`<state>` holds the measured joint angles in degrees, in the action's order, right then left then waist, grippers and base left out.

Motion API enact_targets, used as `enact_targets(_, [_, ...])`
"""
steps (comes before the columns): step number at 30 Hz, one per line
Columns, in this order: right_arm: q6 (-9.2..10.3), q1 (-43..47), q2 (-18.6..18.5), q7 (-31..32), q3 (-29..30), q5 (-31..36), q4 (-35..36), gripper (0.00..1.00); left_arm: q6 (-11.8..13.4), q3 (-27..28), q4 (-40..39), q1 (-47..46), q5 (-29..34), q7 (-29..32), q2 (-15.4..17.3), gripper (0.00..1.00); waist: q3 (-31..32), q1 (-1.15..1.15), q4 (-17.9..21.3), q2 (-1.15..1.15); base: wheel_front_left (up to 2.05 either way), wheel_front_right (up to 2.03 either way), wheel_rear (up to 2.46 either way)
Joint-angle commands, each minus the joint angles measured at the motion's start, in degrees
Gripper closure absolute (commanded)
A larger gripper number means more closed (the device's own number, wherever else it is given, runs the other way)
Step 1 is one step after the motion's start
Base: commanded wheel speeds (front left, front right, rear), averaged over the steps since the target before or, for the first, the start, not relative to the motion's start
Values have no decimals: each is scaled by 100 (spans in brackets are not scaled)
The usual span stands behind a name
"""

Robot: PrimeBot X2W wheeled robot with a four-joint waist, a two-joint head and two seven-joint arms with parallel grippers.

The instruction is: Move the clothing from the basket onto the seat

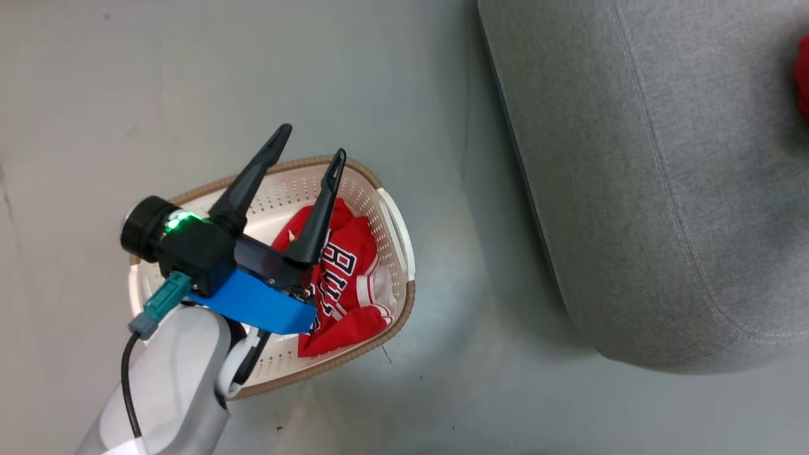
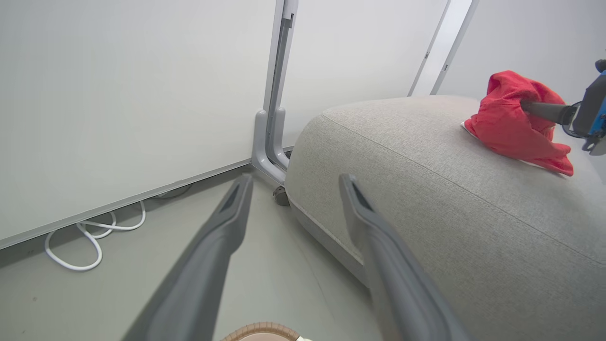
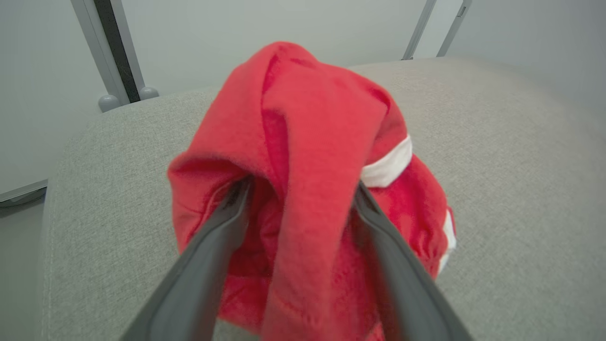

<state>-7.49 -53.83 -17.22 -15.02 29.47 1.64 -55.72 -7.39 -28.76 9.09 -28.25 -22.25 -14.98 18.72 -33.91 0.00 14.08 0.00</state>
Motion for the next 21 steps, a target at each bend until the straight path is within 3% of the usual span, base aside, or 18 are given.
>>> enact_targets(1, [-1,122,-16,-21,-15,70,-5,0,-10,45,35,88,-27,-28,-55,0,212,0,-58,0,0,0,0])
enact_targets(12, [-1,1258,233,-21,-316,453,637,0,-15,535,317,915,-147,-29,-664,0,1603,0,-357,0,0,0,0])
enact_targets(21, [-1,2830,841,-20,-1241,574,2266,0,-15,1082,582,1664,-220,-29,-888,0,2558,0,-552,0,0,0,0])
